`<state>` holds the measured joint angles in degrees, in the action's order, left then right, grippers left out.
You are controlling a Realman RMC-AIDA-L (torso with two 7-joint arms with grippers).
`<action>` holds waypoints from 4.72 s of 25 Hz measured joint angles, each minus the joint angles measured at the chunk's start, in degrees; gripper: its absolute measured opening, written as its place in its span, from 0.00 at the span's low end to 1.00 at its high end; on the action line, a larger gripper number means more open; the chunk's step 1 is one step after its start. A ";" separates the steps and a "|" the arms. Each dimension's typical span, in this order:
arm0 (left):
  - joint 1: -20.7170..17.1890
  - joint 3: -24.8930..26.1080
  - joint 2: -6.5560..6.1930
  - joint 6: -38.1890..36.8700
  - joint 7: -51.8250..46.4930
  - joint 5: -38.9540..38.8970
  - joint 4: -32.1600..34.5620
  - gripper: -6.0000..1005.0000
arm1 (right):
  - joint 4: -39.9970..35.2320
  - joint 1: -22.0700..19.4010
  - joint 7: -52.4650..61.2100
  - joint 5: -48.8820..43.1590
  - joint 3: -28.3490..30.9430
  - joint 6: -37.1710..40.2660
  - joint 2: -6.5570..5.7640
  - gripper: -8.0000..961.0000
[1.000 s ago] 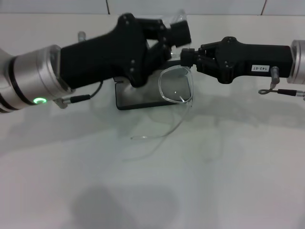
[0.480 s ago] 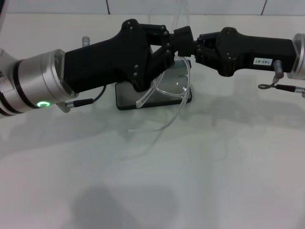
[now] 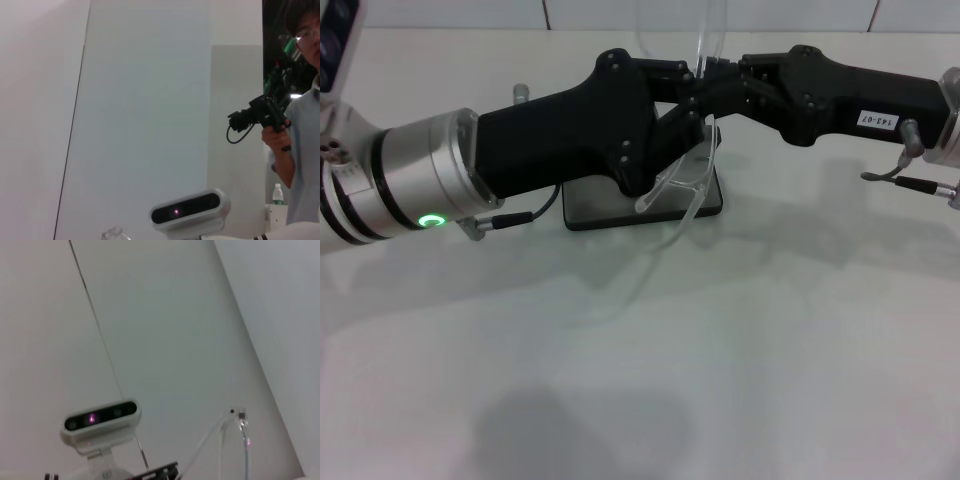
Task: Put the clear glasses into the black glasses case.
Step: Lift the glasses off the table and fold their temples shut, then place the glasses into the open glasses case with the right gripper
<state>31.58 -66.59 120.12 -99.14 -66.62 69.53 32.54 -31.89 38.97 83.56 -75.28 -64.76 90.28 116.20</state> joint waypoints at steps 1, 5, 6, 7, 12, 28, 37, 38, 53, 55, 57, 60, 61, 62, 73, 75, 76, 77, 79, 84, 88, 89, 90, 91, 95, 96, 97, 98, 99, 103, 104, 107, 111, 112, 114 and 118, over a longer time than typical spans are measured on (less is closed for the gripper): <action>0.22 -0.01 0.02 0.02 0.13 -0.01 -0.39 0.05 | 0.46 0.08 0.00 0.47 -0.02 0.21 0.00 0.06; 0.55 -0.05 0.10 0.23 0.31 -0.01 -0.95 0.05 | 1.40 0.30 0.01 1.58 -0.12 1.09 0.00 0.06; 0.57 -0.05 0.12 0.39 0.32 -0.01 -0.96 0.05 | 1.42 0.29 0.01 1.86 -0.22 1.43 0.00 0.06; 0.60 -0.05 0.14 0.53 0.34 -0.01 -0.97 0.05 | 1.45 0.27 0.02 2.14 -0.38 1.73 0.00 0.06; 0.68 -0.03 0.20 0.79 0.36 -0.10 -1.07 0.05 | 1.50 0.39 0.02 2.70 -1.06 2.78 -0.01 0.06; 0.27 -0.03 -0.03 0.89 0.36 -2.73 -0.92 0.05 | 1.46 -0.01 -0.74 2.70 -0.79 0.79 -0.15 0.06; -2.86 0.54 -0.27 0.07 1.18 -4.83 1.29 0.05 | 2.13 -2.10 -1.03 3.42 0.63 -6.09 -0.61 0.06; -3.73 0.57 -0.30 -0.09 1.42 -5.51 1.84 0.05 | 2.29 -2.77 -1.20 3.51 2.26 -6.13 -0.69 0.06; -4.59 -5.36 -0.33 -8.77 5.29 -5.21 2.46 0.05 | 3.16 -7.52 -2.93 14.89 11.72 1.15 -0.31 0.06; -4.02 -6.74 -0.29 -8.77 6.05 -5.21 2.31 0.05 | 3.69 -6.25 -3.06 15.06 9.71 1.66 -0.23 0.06; -3.44 -7.27 -0.22 -8.58 6.39 -5.21 1.90 0.05 | 4.62 -4.84 -3.39 15.15 7.85 1.76 -0.20 0.06; -2.02 -7.45 -0.18 -8.41 6.90 -5.30 0.29 0.05 | 6.17 -2.95 -4.24 15.27 5.69 1.79 -0.14 0.06; -1.62 -7.46 -0.20 -8.39 7.07 -5.40 -0.18 0.05 | 6.43 -2.55 -4.42 15.28 5.15 1.79 -0.12 0.06; -1.35 -7.46 -0.22 -8.38 7.17 -5.49 -0.53 0.05 | 6.68 -2.14 -4.72 15.29 4.21 1.79 -0.06 0.06; -0.85 -7.50 -0.20 -6.69 7.21 -5.72 -0.81 0.05 | 6.53 -0.07 -7.01 15.44 -2.94 1.29 0.00 0.06; -0.83 -7.42 -0.19 -6.44 7.22 -5.76 -0.81 0.05 | 6.20 0.12 -7.50 15.44 -4.23 1.35 0.00 0.06; -0.83 -7.35 -0.18 -6.26 7.22 -5.78 -0.81 0.05 | 6.15 0.21 -7.73 15.44 -4.73 1.47 -0.01 0.06; -0.82 -7.28 -0.18 -6.04 7.21 -5.81 -0.81 0.05 | 6.10 0.36 -8.03 15.44 -5.34 1.62 -0.01 0.06; -0.82 -7.25 -0.17 -5.51 7.21 -5.83 -0.82 0.05 | 6.02 0.59 -8.50 15.43 -6.21 1.74 -0.01 0.06; -0.77 -7.27 -0.15 -3.50 6.79 -5.84 -0.81 0.05 | 4.72 0.77 -9.10 15.24 -8.31 1.89 -0.01 0.06; -0.71 -7.28 -0.24 -2.10 6.25 -5.84 -0.81 0.05 | 3.17 0.77 -9.32 14.99 -9.95 1.95 -0.07 0.06; -0.71 -7.23 -0.26 -1.89 5.92 -5.84 -0.81 0.05 | 3.05 0.77 -9.45 14.93 -10.12 1.95 -0.08 0.06; -0.72 -7.14 -0.28 -1.55 5.47 -5.83 -0.81 0.05 | 3.01 0.78 -9.54 14.92 -10.22 1.94 -0.08 0.06; -0.71 -7.07 -0.28 -1.18 5.12 -5.83 -0.81 0.05 | 2.99 0.80 -9.64 14.91 -10.25 1.94 -0.09 0.06; -0.66 -7.04 -0.31 -0.58 4.90 -5.79 -0.81 0.05 | 2.98 0.87 -9.74 14.90 -10.27 1.70 -0.11 0.06; -0.65 -7.04 -0.31 -0.56 4.90 -5.78 -0.79 0.05 | 2.98 0.89 -9.76 14.89 -10.26 1.52 -0.13 0.06; -0.65 -7.02 -0.32 -0.55 4.93 -5.79 -0.69 0.05 | 2.98 0.89 -9.78 14.89 -10.20 1.33 -0.18 0.06; -0.64 -7.00 -0.32 -0.53 4.96 -5.79 -0.58 0.05 | 2.98 0.88 -9.87 14.89 -10.12 1.20 -0.21 0.06; -0.64 -6.98 -0.33 -0.52 4.97 -5.81 -0.46 0.05 | 2.98 0.85 -9.96 14.89 -10.05 1.14 -0.23 0.06; -0.89 -6.89 -0.33 -0.56 5.20 -6.63 -0.21 0.05 | 2.98 0.54 -10.71 14.89 -9.85 0.27 -0.38 0.06; -1.06 -6.87 -0.33 -0.58 5.26 -6.98 -0.20 0.05 | 2.97 0.48 -10.82 14.89 -9.84 -0.06 -0.43 0.06; -1.67 -6.87 -0.51 -0.63 5.31 -7.39 -0.19 0.05 | 2.97 0.06 -11.13 14.89 -9.82 -1.68 -0.64 0.06; -3.37 -6.82 -1.04 -0.74 5.18 -7.17 -0.18 0.05 | 2.80 0.12 -10.97 13.45 -9.77 -4.65 -1.50 0.06; -3.99 -6.79 -1.38 -0.76 5.04 -6.86 -0.18 0.05 | 2.59 0.24 -10.66 12.62 -9.76 -5.23 -1.80 0.06; -5.20 -6.80 -2.12 -0.80 4.72 -5.84 -0.18 0.05 | 1.07 0.67 -8.93 9.91 -9.77 -6.65 -2.81 0.06; -7.85 -6.79 -4.54 -0.67 3.79 -2.16 -0.13 0.05 | -5.19 1.82 -1.84 0.68 -9.78 -9.67 -5.01 0.06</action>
<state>23.73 -73.38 115.59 -99.81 -62.83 67.37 32.41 -37.09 40.79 81.72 -74.60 -74.54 80.61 111.19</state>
